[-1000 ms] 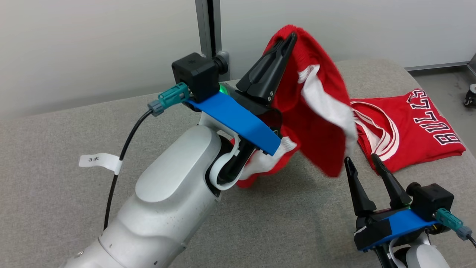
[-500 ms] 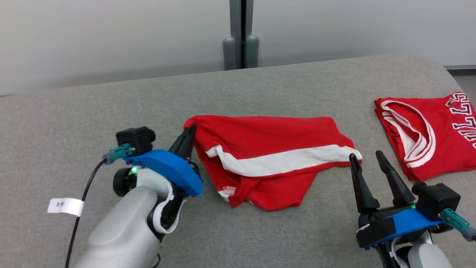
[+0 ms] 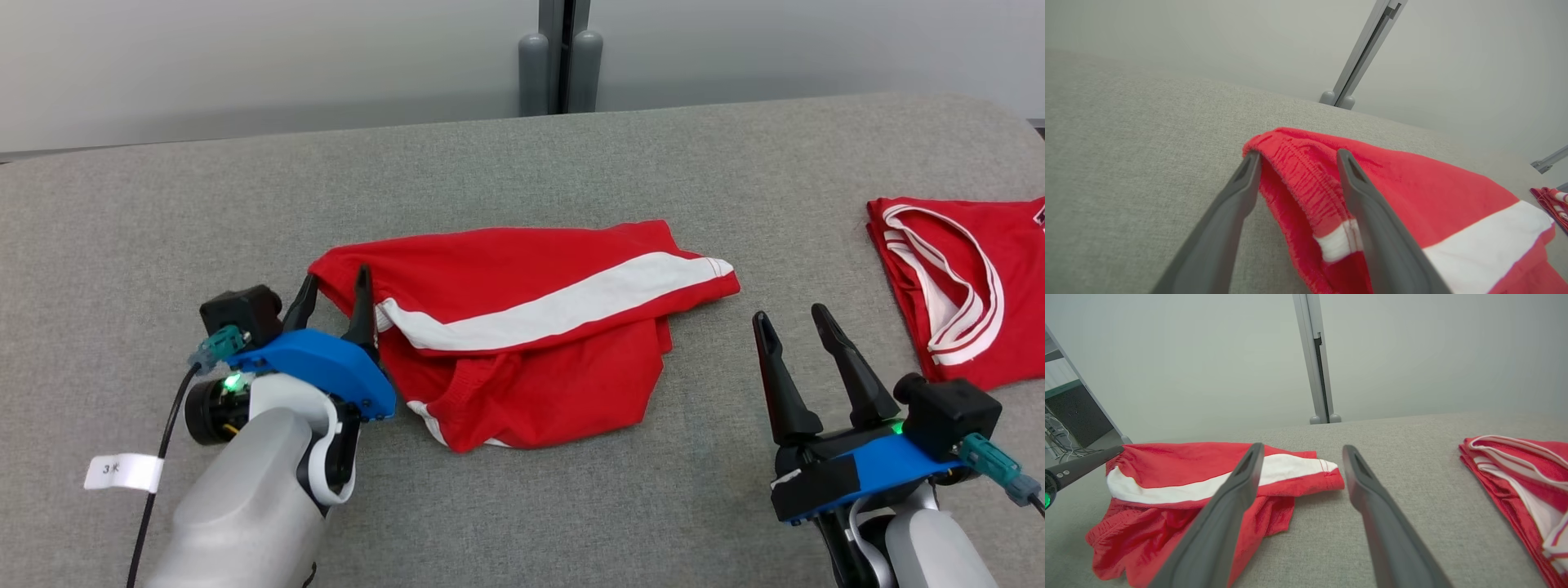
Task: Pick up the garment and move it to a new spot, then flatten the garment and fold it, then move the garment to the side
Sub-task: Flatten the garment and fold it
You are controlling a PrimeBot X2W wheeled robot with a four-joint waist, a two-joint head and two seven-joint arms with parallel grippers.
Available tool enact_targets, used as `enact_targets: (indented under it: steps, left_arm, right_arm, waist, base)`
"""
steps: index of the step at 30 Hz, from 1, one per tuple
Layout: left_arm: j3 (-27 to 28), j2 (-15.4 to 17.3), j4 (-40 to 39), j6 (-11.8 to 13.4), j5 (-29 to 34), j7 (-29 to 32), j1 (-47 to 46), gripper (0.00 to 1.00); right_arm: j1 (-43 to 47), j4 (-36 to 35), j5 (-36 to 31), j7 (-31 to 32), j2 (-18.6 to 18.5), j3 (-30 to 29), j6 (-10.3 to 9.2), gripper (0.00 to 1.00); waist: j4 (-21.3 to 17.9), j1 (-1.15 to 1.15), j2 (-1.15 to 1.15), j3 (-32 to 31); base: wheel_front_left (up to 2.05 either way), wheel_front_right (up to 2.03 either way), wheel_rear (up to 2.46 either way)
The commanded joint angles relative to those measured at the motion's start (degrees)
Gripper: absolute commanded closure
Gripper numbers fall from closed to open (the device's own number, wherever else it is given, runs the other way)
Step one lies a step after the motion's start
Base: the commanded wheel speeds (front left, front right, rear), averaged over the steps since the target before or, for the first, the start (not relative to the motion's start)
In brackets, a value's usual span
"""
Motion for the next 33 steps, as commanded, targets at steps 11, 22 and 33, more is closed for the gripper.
enact_targets:
  steps: [11, 22, 33]
  left_arm:
    - [-0.8, 2.7, -7.9, -0.5, 2.0, -0.3, 9.5, 0.00]
    - [-11.3, 6.8, -19.3, -0.2, 8.6, 12.6, 10.1, 0.00]
    - [-12.7, 7.0, -20.7, -2.4, 7.4, 17.9, 6.8, 1.00]
  right_arm:
    - [1.7, -0.3, 0.6, -0.2, 0.1, -1.0, 0.02, 0.00]
    - [1.3, -0.7, 0.4, 0.1, 0.4, -0.7, 0.02, 0.00]
    - [2.0, -0.2, 1.0, -0.4, 0.0, -0.9, 0.02, 0.00]
  waist:
    - [-0.5, -0.01, 0.00, -1.5]
    - [-1.1, -0.01, 0.00, -1.2]
    - [-2.7, -0.01, 0.00, -2.1]
  base:
    - [0.00, 0.00, 0.00]
    - [0.00, 0.00, 0.00]
    - [0.00, 0.00, 0.00]
